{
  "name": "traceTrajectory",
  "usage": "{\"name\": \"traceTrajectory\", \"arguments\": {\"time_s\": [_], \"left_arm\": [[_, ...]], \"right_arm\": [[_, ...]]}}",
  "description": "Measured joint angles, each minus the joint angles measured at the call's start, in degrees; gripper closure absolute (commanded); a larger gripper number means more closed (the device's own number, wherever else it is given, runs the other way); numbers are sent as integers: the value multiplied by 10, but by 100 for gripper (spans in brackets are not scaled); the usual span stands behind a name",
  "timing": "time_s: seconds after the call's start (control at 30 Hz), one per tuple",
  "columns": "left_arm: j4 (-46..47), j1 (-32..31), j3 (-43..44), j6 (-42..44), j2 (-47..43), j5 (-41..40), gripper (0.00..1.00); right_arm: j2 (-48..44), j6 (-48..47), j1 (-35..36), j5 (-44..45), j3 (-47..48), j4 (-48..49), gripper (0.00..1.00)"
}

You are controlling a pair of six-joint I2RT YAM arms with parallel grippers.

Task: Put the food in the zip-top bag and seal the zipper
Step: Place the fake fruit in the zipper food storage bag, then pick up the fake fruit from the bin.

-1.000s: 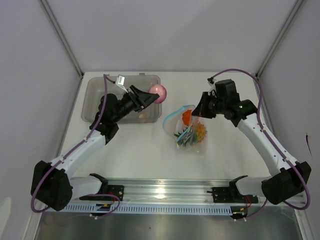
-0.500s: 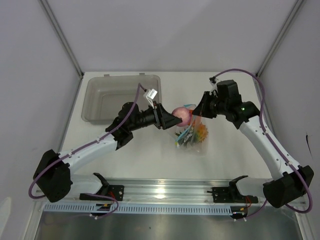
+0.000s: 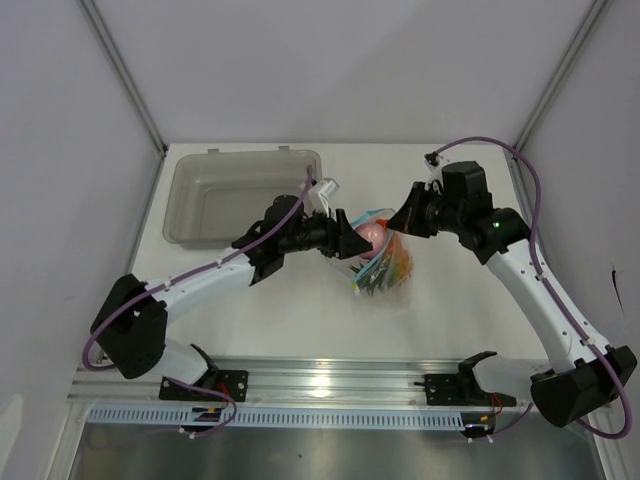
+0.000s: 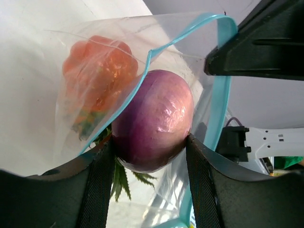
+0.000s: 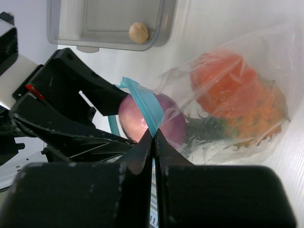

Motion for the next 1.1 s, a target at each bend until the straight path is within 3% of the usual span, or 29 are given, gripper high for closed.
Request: {"name": "traceTrajectory", "arguments": {"time_s": [0.03,0.07,0.1,0.37,0.63,0.93,1.1], "left_arm": [[-5,-2,8,3,6,0,57],[-10,-3,14,11,12,1,35],[-13,-5,16,17,14,1,1],[-54,-7,16,73,-2,-10,1],[-126,6,35,92,-99,-144,0],[-163,141,45,74,-121,-167,0],[-294,207,196,78,9,-197,1]], "right_arm": [[-1,0,0,0,1,0,100],[-1,0,0,-1,2,0,100],[-1,0,0,-1,2,0,100],[-1,0,-1,-2,2,-5,100],[-2,-2,-12,-7,2,-5,100],[-2,-7,-23,-14,2,-4,100],[6,-18,-26,-22,2,-4,100]]}}
